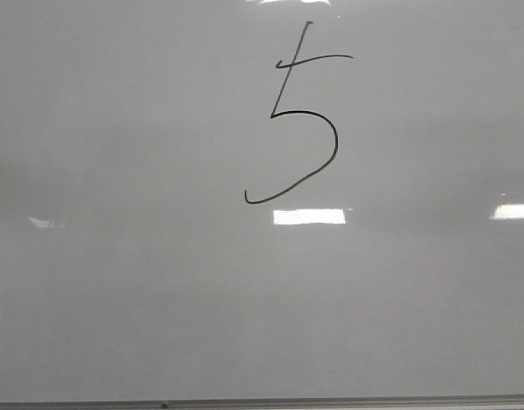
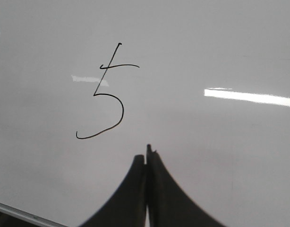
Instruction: Write number 5 on whiteboard
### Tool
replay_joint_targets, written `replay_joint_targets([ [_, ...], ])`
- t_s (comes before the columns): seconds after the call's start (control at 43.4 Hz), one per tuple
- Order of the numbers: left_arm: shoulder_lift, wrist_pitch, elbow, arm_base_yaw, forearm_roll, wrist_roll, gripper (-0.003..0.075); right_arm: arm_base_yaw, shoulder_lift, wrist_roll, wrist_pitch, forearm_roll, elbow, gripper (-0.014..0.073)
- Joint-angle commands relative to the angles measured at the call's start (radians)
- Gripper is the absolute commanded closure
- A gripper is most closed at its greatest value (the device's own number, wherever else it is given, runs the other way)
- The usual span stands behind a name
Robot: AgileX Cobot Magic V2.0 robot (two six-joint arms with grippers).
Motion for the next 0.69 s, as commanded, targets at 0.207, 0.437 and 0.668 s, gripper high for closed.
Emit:
replay_joint_targets([
  [0.207,-0.024,-0.077,-0.029,0.002,-0.007,-0.002,0.0301,-0.007,0.009,0.001,-0.077,0.020,-0.023,0.0654],
  [0.437,-0.121,0.030,-0.027,0.002,-0.007,-0.002,0.0298,-0.007,0.009,0.001,-0.077,0.020,-0.023,0.0654],
  [0.668,-0.373,0.170,0.023,-0.045,-0.032,0.003,0.0308,-0.007,0.009,0.001,-0.077,0.020,-0.023,0.0654],
])
